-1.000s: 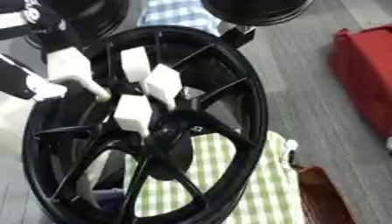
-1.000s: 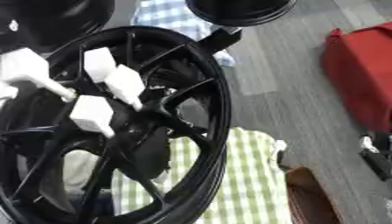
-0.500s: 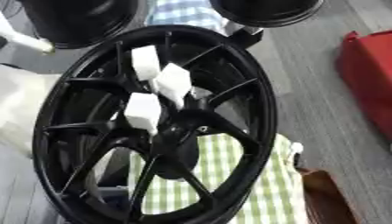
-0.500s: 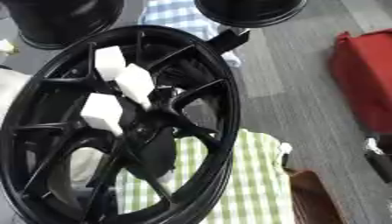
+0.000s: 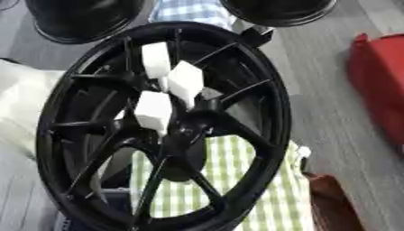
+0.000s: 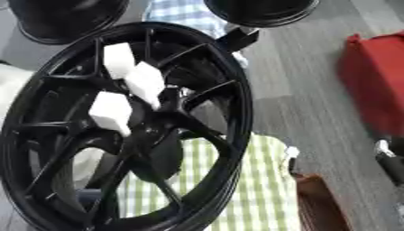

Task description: Pull the pin out of the wheel hub.

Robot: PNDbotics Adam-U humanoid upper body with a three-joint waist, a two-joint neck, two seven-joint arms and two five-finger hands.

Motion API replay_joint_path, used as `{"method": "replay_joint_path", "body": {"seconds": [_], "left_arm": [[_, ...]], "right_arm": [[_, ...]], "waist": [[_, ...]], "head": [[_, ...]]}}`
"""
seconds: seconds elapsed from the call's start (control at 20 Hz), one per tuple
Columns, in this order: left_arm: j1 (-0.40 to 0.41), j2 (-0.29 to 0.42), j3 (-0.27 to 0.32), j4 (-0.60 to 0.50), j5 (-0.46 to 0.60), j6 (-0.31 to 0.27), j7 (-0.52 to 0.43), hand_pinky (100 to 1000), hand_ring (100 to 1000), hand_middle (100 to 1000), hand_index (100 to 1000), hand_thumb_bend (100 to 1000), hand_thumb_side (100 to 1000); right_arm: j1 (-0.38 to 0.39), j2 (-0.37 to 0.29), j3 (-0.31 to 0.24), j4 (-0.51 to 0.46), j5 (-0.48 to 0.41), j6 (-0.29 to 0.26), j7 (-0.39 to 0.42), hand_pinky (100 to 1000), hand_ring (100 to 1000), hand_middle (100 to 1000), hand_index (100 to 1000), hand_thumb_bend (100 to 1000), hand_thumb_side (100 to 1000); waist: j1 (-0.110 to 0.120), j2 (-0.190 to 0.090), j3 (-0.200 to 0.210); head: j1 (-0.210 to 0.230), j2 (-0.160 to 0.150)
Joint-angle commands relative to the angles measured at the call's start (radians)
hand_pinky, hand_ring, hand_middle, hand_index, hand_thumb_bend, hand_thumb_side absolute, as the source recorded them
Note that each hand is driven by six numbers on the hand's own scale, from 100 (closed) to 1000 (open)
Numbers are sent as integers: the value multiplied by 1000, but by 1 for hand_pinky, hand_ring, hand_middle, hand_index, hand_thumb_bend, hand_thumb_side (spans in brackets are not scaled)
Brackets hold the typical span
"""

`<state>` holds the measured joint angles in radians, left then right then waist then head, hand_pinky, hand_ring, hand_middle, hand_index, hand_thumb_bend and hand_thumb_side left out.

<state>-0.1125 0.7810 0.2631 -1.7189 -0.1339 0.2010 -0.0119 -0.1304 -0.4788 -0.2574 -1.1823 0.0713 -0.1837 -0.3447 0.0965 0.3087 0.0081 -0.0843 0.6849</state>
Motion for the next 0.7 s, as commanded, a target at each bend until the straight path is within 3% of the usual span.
{"method": "replay_joint_path", "body": {"seconds": [0.05,0.1,0.15,0.2,0.25,0.3,0.55,0.7], "left_arm": [[10,5,30,6,-41,-40,-24,831,776,691,834,518,418],[14,1,34,10,-58,-46,-29,852,800,731,864,654,552],[16,-3,37,11,-74,-50,-30,855,803,738,869,666,566],[15,-7,41,13,-83,-50,-27,853,803,746,883,670,720],[14,-11,45,14,-86,-47,-19,840,792,734,874,645,755],[13,-14,48,15,-84,-40,-7,826,777,713,854,579,741],[-2,-29,53,5,5,10,118,762,681,580,766,421,650],[-25,-55,40,-26,142,-30,212,735,637,534,737,325,625]], "right_arm": [[0,-19,-7,-4,-7,-2,-4,638,636,535,690,100,518],[1,-20,-6,-4,-7,-3,-4,638,636,535,690,100,519],[1,-20,-6,-4,-7,-3,-3,638,636,535,690,100,519],[1,-20,-5,-4,-7,-3,-3,637,636,534,690,100,519],[1,-21,-5,-4,-8,-3,-2,637,636,534,690,100,519],[0,-21,-5,-4,-8,-3,-2,637,636,534,690,100,519],[0,-22,-5,-5,-8,-3,-1,637,635,534,689,100,518],[0,-22,-3,-7,-5,-3,0,637,635,533,689,100,517]], "waist": [[-4,-17,3],[-3,-18,3],[-3,-19,3],[-3,-19,3],[-2,-20,3],[-2,-20,2],[-2,-22,0],[-2,-23,-2]], "head": [[2,2],[2,2],[2,3],[2,4],[3,4],[3,4],[3,7],[5,9]]}}
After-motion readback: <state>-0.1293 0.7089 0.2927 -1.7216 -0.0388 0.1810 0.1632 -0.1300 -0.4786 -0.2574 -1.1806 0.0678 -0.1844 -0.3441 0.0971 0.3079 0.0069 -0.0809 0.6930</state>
